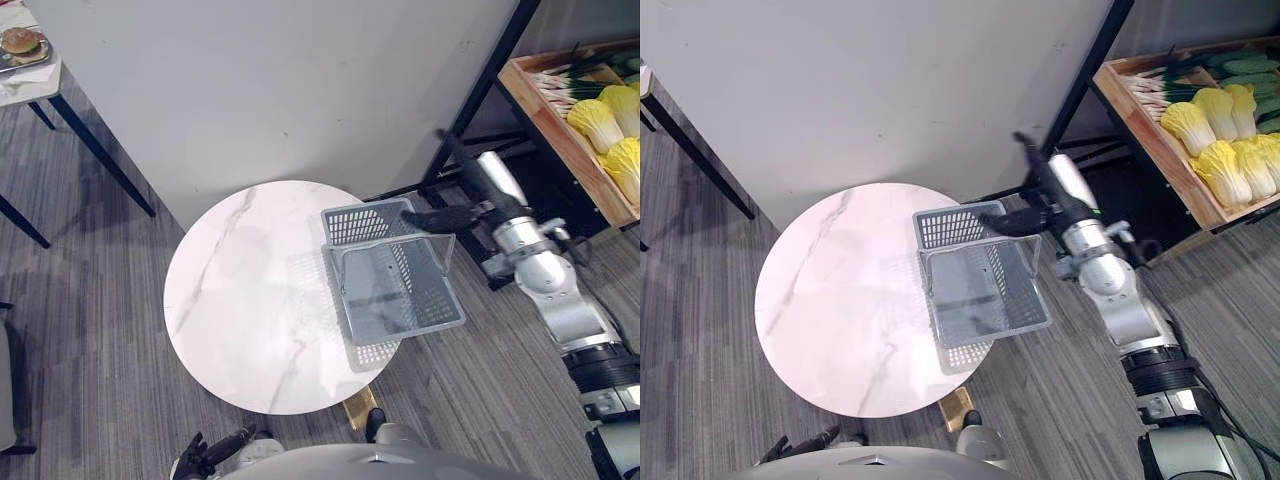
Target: Pick vegetable in the basket
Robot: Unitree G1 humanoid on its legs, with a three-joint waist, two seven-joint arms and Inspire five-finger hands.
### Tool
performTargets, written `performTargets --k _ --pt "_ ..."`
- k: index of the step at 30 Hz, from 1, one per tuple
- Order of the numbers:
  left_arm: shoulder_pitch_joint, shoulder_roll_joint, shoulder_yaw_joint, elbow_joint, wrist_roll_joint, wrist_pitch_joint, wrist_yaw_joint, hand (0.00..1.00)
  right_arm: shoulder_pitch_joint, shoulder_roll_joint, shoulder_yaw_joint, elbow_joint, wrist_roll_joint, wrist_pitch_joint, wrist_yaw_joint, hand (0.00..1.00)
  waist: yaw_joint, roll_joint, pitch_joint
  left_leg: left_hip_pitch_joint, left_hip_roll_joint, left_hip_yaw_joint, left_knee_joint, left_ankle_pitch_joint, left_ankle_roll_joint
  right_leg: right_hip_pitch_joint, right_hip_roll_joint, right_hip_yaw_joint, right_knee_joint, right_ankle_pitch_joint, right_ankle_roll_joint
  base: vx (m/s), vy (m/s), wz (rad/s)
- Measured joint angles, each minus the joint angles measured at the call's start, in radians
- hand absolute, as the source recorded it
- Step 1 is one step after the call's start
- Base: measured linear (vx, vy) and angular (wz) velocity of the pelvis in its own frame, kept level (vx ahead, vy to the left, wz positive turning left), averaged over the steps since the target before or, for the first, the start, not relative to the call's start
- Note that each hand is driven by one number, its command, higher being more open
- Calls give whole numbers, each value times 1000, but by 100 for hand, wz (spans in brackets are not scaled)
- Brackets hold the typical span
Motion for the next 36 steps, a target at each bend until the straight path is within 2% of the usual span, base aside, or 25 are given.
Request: performTargets --k 2,5,7,11,16,23,32,36 --pt "0 0 -1 0 0 -1 -12 100 -63 -88 97 -53 -1 -24 54 100 5 -1 0 -1 -1 4 0 -1 2 2 1 6 -12 11 0 0 21 -5" --pt "-1 3 -2 0 0 -3 -20 100 -133 -194 170 -124 -59 -64 86 100 13 -7 0 -3 1 10 0 -1 2 2 6 15 -29 30 -4 -10 21 -8" --pt "-1 6 -2 2 0 -3 -20 100 -164 -222 196 -154 -113 -88 104 100 15 -12 -3 -4 1 10 0 -1 2 3 7 20 -33 35 -4 0 0 0" --pt "-6 10 -1 11 1 -4 -20 100 -195 -253 246 -190 -119 -118 134 100 19 -18 -6 -15 -1 8 1 1 5 3 6 22 -54 47 -4 0 0 0" --pt "-11 14 -2 19 1 -4 -20 100 -219 -303 312 -189 -119 -122 171 100 29 -23 -9 -18 -1 8 1 1 5 3 7 22 -57 47 -4 0 0 0" --pt "-16 19 -14 19 1 -5 -20 100 -223 -318 327 -162 -120 -122 175 100 42 -24 -11 -35 -2 0 4 4 8 -5 5 18 -61 48 -5 -6 2 3" --pt "-25 27 -52 19 1 -23 -18 100 -231 -314 398 -26 -158 -111 190 100 58 -17 -12 -72 -5 -12 19 7 12 -24 1 11 -76 65 -6 -10 5 3" --pt "-35 26 -76 18 1 -25 -18 100 -289 -284 409 45 -158 -96 190 100 59 5 -3 -104 -7 -13 21 18 13 -55 1 12 -77 89 -16 -50 6 -1"
